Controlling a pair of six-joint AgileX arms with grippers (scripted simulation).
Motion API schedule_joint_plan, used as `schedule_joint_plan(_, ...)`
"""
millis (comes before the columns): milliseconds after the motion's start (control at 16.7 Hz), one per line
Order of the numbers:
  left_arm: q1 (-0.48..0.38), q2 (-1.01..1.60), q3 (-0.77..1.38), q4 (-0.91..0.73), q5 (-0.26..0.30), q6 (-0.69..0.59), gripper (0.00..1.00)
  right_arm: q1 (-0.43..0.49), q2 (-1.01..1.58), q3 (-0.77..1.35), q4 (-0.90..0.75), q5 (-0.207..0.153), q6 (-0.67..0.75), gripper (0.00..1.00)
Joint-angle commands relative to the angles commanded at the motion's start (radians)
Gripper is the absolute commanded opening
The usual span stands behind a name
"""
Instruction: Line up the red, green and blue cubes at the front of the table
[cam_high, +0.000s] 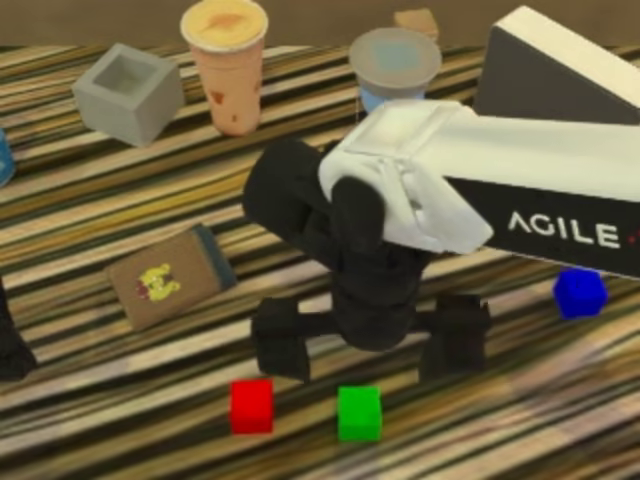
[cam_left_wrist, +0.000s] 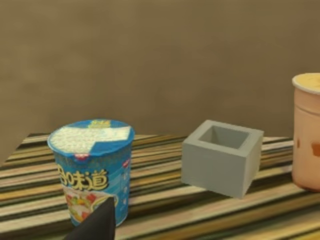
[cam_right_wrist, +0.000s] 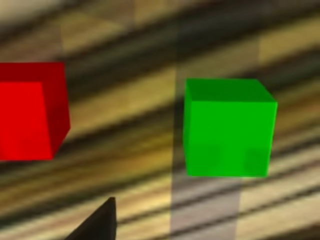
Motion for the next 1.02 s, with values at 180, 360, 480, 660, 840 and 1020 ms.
schedule_joint_plan(180,0.000,0.000,0.000,0.000,0.000,0.000,1.00,-0.087,-0.003,-0.009,0.009,-0.001,-0.098,1.00)
schedule_joint_plan(360,0.000,0.000,0.000,0.000,0.000,0.000,1.00,-0.230,-0.006,-0.030,0.021,-0.003,-0.268,1.00)
schedule_joint_plan(480,0.000,0.000,0.000,0.000,0.000,0.000,1.00,-0.342,-0.007,-0.049,0.029,-0.005,-0.410,1.00)
schedule_joint_plan(660,0.000,0.000,0.000,0.000,0.000,0.000,1.00,-0.512,-0.011,-0.078,0.042,-0.007,-0.622,1.00)
schedule_joint_plan(840,0.000,0.000,0.000,0.000,0.000,0.000,1.00,-0.644,-0.020,-0.097,0.057,-0.009,-0.767,1.00)
schedule_joint_plan(1020,0.000,0.000,0.000,0.000,0.000,0.000,1.00,-0.693,-0.026,-0.103,0.066,-0.010,-0.817,1.00)
